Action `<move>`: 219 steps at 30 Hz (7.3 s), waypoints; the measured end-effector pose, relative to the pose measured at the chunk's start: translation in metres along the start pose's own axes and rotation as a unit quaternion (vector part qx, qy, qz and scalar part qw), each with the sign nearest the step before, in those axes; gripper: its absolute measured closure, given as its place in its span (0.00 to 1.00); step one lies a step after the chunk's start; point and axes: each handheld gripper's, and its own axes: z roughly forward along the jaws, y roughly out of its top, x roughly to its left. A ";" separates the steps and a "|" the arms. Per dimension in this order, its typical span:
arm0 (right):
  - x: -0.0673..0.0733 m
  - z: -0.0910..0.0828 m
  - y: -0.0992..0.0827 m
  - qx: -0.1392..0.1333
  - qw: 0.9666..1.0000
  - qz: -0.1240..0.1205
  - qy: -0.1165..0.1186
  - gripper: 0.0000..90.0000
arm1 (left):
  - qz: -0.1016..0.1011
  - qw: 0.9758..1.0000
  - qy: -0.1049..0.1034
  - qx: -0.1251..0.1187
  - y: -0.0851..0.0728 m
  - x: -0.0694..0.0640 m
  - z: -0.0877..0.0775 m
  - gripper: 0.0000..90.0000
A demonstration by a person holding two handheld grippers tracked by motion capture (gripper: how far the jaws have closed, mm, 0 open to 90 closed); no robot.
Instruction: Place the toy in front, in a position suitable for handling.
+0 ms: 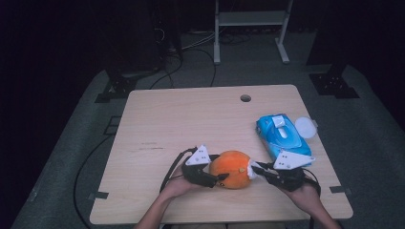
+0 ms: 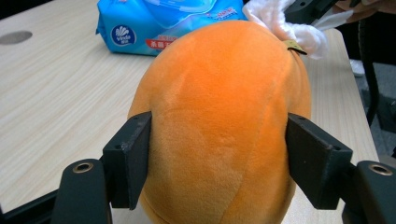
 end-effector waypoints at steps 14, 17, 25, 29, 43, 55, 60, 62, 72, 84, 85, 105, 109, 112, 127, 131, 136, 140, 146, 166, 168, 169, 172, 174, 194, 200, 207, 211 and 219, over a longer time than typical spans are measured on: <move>-0.009 0.015 0.021 -0.023 0.999 0.007 0.023 0.90 | 0.059 0.998 -0.005 0.010 0.002 -0.009 0.001 0.36; -0.013 0.011 0.009 -0.018 0.999 0.021 0.020 0.90 | 0.043 0.999 -0.008 0.008 -0.002 -0.004 -0.001 0.35; -0.005 -0.002 -0.008 -0.004 0.999 0.031 0.028 0.90 | 0.066 0.998 -0.007 0.013 0.002 -0.010 0.002 0.34; 0.003 0.000 0.007 -0.021 0.999 0.015 0.045 0.90 | 0.087 0.996 -0.013 0.015 0.005 -0.013 0.002 0.36; -0.011 0.013 0.004 -0.010 0.999 0.029 0.040 0.90 | -0.045 0.998 -0.047 0.012 0.005 0.003 -0.003 0.13; 0.003 0.004 0.006 -0.012 0.999 0.017 0.043 0.90 | -0.105 0.992 -0.075 0.002 0.005 0.006 -0.003 0.41; 0.000 0.001 0.022 -0.041 0.999 0.006 0.017 0.90 | -0.006 0.999 -0.006 -0.043 0.018 0.005 -0.017 0.44; 0.000 0.007 0.025 -0.041 0.999 0.002 0.008 0.90 | 0.016 0.999 0.016 -0.038 0.016 0.006 -0.017 0.43; 0.028 0.039 0.035 -0.016 0.997 -0.069 0.001 0.90 | 0.060 0.997 0.035 0.028 0.009 0.001 -0.003 0.40; 0.005 0.036 0.026 -0.017 0.999 -0.037 -0.010 0.90 | -0.012 0.999 0.033 0.031 0.004 0.011 0.001 0.12; 0.005 0.035 0.026 -0.016 0.999 -0.036 -0.013 0.90 | -0.028 0.999 0.031 0.033 0.004 0.012 0.001 0.11; 0.014 0.033 0.039 -0.014 0.998 -0.058 -0.013 0.90 | -0.029 0.998 0.026 0.042 0.008 0.007 0.005 0.11; 0.009 0.029 0.034 -0.019 0.999 -0.046 -0.017 0.90 | -0.056 0.998 0.019 0.027 0.009 0.007 0.006 0.20; 0.017 0.027 0.038 -0.023 0.998 -0.056 -0.020 0.90 | -0.027 0.999 0.027 0.022 0.013 0.001 0.005 0.31; 0.014 0.028 0.047 -0.011 0.997 -0.062 -0.037 0.90 | 0.020 0.999 0.031 0.030 0.015 -0.013 0.009 0.31; 0.017 0.023 0.046 -0.006 0.997 -0.063 -0.044 0.90 | 0.030 0.998 0.039 0.031 0.020 -0.018 0.012 0.31; 0.041 0.041 0.055 -0.007 0.996 -0.087 -0.007 0.90 | 0.058 0.996 0.047 0.047 0.020 -0.024 0.014 0.33; 0.038 0.046 0.058 -0.005 0.997 -0.082 -0.008 0.90 | 0.041 0.997 0.043 0.043 0.011 -0.018 0.010 0.35; 0.006 0.028 0.040 -0.001 0.999 -0.038 -0.037 0.90 | 0.026 0.998 0.034 0.049 0.002 -0.010 0.007 0.35; 0.000 0.040 0.024 -0.002 1.000 -0.004 -0.002 0.90 | -0.030 0.999 0.023 0.038 -0.007 0.009 -0.008 0.31; -0.005 0.036 0.014 0.001 1.000 0.005 -0.006 0.90 | -0.028 0.999 0.015 0.027 -0.005 0.009 -0.010 0.27; -0.005 0.035 0.012 0.000 1.000 0.015 -0.005 0.90 | -0.027 0.999 0.016 0.019 0.000 0.007 -0.010 0.21; -0.004 0.037 0.013 -0.003 1.000 0.012 -0.006 0.90 | -0.003 1.000 0.014 -0.006 0.011 0.000 -0.008 0.21; 0.002 0.040 0.021 -0.009 1.000 0.000 -0.002 0.90 | 0.018 0.999 0.027 0.016 0.011 -0.004 -0.002 0.22; 0.013 0.033 -0.002 -0.005 1.000 0.006 0.016 0.90 | -0.052 0.998 0.030 0.022 -0.011 0.014 -0.011 0.34; -0.012 0.047 0.006 -0.033 0.998 0.046 -0.010 0.90 | -0.050 0.998 0.022 0.015 -0.016 0.013 -0.013 0.34; -0.012 0.043 -0.009 -0.008 0.998 0.059 -0.006 0.90 | -0.072 0.997 0.032 0.011 -0.018 0.018 -0.014 0.34; 0.000 0.034 -0.024 0.019 0.998 0.054 0.012 0.90 | -0.077 0.996 0.032 0.007 -0.019 0.018 -0.013 0.33; -0.004 0.038 -0.006 -0.022 0.997 0.067 0.020 0.90 | -0.035 0.999 0.022 0.012 -0.016 0.008 -0.011 0.35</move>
